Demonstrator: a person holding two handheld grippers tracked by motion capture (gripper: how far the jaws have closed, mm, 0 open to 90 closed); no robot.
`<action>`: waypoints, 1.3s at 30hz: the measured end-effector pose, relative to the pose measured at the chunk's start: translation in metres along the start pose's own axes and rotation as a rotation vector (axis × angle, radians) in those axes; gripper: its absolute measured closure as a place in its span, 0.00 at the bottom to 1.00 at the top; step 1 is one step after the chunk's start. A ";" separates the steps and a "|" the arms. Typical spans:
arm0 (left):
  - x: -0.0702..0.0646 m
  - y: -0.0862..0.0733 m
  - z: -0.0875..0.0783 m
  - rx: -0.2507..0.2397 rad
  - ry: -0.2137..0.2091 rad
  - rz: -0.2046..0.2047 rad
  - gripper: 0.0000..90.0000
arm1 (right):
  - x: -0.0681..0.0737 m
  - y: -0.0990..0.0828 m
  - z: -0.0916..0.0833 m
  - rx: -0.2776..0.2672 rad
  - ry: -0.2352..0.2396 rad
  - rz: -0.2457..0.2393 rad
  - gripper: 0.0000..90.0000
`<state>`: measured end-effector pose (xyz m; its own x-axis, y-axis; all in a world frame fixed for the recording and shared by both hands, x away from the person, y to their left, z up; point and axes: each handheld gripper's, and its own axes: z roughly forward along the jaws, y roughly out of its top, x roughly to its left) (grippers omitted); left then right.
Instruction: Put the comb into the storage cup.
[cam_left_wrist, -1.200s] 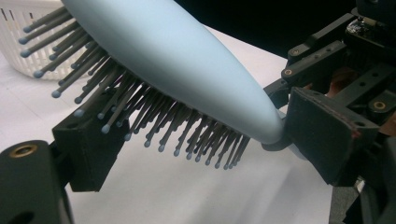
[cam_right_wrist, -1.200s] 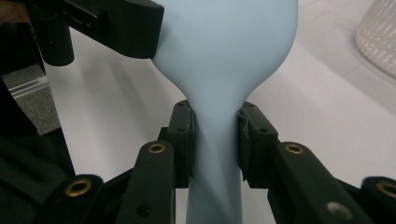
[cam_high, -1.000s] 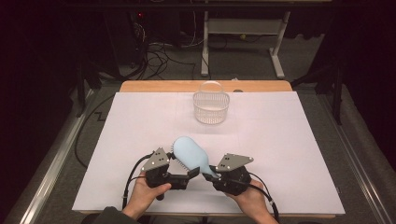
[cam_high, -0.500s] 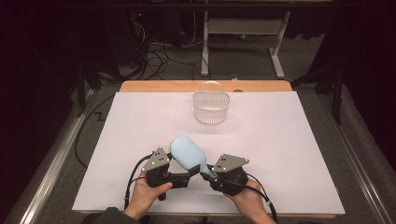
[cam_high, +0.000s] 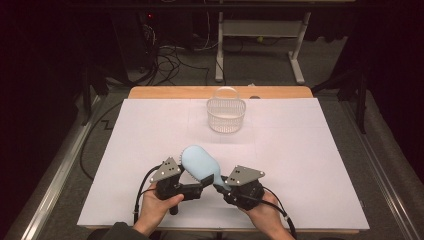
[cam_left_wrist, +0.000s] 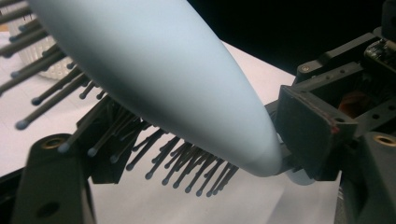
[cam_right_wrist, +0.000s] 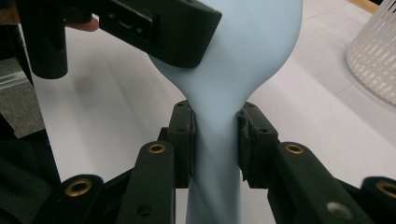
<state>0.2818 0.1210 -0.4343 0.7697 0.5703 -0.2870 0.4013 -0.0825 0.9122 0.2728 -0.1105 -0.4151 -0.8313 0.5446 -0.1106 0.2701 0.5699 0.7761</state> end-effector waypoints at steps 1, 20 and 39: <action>0.000 0.000 0.000 -0.004 -0.004 -0.004 0.32 | 0.000 0.000 0.000 0.000 0.000 -0.001 0.78; -0.002 0.008 -0.011 -0.034 -0.065 0.024 0.52 | 0.003 0.002 0.006 0.016 -0.015 -0.043 0.79; -0.001 0.017 -0.017 0.006 -0.124 -0.029 0.60 | 0.002 0.004 0.007 -0.006 0.035 -0.020 0.78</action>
<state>0.2793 0.1332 -0.4135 0.8129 0.4669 -0.3480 0.4273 -0.0723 0.9012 0.2760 -0.1027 -0.4166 -0.8533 0.5108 -0.1044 0.2502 0.5770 0.7775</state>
